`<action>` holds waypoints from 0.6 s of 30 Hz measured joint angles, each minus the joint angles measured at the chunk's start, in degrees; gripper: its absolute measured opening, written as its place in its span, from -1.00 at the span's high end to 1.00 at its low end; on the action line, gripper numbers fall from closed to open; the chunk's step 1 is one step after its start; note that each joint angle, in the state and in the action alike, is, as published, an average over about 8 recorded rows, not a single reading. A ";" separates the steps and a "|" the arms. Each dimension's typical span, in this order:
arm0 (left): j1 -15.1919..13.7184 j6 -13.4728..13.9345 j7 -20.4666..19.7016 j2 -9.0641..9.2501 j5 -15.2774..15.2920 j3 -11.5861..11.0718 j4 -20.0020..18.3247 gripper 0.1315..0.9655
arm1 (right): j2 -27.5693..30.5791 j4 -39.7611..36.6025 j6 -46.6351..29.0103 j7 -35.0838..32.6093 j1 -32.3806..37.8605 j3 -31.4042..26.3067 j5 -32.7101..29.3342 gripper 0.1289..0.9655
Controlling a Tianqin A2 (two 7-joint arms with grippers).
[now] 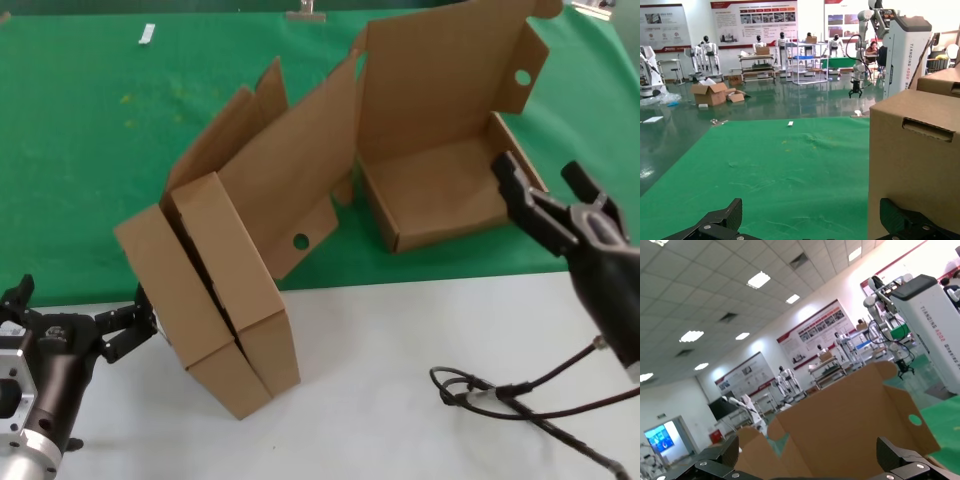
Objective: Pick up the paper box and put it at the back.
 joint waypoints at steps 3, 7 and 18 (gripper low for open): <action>0.00 0.00 0.00 0.00 0.00 0.00 0.00 -1.00 | 0.50 0.66 1.66 -0.15 -0.72 -0.97 -0.36 -0.97; 0.00 0.00 0.00 0.00 0.00 0.00 0.00 -1.00 | 1.20 1.72 4.16 -0.35 -1.86 -2.39 -0.86 -0.99; 0.00 0.00 0.00 0.00 -0.01 0.00 0.00 -1.00 | 3.23 4.87 11.52 -0.88 -5.22 -6.59 -2.28 -1.00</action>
